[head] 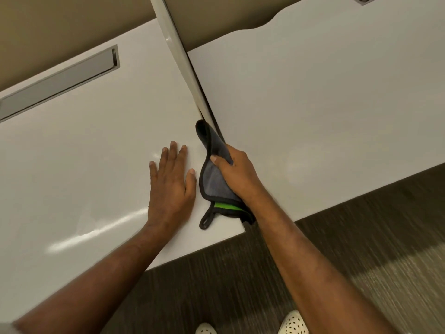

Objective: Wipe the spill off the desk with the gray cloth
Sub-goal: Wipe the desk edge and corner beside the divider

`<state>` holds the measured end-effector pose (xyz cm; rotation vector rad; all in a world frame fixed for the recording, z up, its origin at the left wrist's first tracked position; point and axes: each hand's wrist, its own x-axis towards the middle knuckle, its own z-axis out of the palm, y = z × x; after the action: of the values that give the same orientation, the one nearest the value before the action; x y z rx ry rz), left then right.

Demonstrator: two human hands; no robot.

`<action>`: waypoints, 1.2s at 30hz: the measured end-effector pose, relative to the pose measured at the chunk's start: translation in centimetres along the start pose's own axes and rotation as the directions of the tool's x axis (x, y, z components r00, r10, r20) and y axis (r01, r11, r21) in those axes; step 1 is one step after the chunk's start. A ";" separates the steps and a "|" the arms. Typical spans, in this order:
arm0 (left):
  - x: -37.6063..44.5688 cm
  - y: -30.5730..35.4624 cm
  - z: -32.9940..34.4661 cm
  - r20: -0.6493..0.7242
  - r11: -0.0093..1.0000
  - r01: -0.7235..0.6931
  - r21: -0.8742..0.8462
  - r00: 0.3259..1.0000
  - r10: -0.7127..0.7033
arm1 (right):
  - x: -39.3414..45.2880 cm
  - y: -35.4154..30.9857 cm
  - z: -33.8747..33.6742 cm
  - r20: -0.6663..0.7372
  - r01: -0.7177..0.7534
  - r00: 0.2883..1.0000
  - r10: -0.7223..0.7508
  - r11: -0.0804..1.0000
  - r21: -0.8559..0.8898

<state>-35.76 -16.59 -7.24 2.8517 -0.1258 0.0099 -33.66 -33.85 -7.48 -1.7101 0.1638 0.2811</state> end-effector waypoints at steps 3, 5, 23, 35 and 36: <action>0.0 0.0 -0.1 0.003 1.000 -0.002 0.004 1.000 0.002 | -4.0 1.4 -0.4 0.006 0.004 1.000 -0.005 0.999 0.033; -0.1 -0.1 0.0 0.006 1.000 -0.006 0.007 1.000 0.006 | -6.9 2.4 -0.9 0.022 -0.022 1.000 0.021 0.999 0.046; -0.4 -0.3 0.0 0.009 1.000 -0.018 -0.013 1.000 0.018 | -7.3 1.4 -1.5 0.029 -0.050 0.998 0.050 0.999 0.011; -0.9 -0.4 -0.5 -0.057 0.951 -0.205 -0.230 0.979 0.197 | -13.2 3.0 0.5 -0.166 -0.103 0.982 0.092 0.993 -0.062; -0.9 -0.5 -0.6 -0.061 0.938 -0.212 -0.273 0.977 0.203 | -13.5 2.9 0.9 -0.197 -0.110 0.976 0.097 0.992 -0.058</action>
<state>-36.62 -15.91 -6.86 2.5427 -0.3902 0.0756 -47.47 -34.13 -6.55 -1.7989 0.3923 0.1982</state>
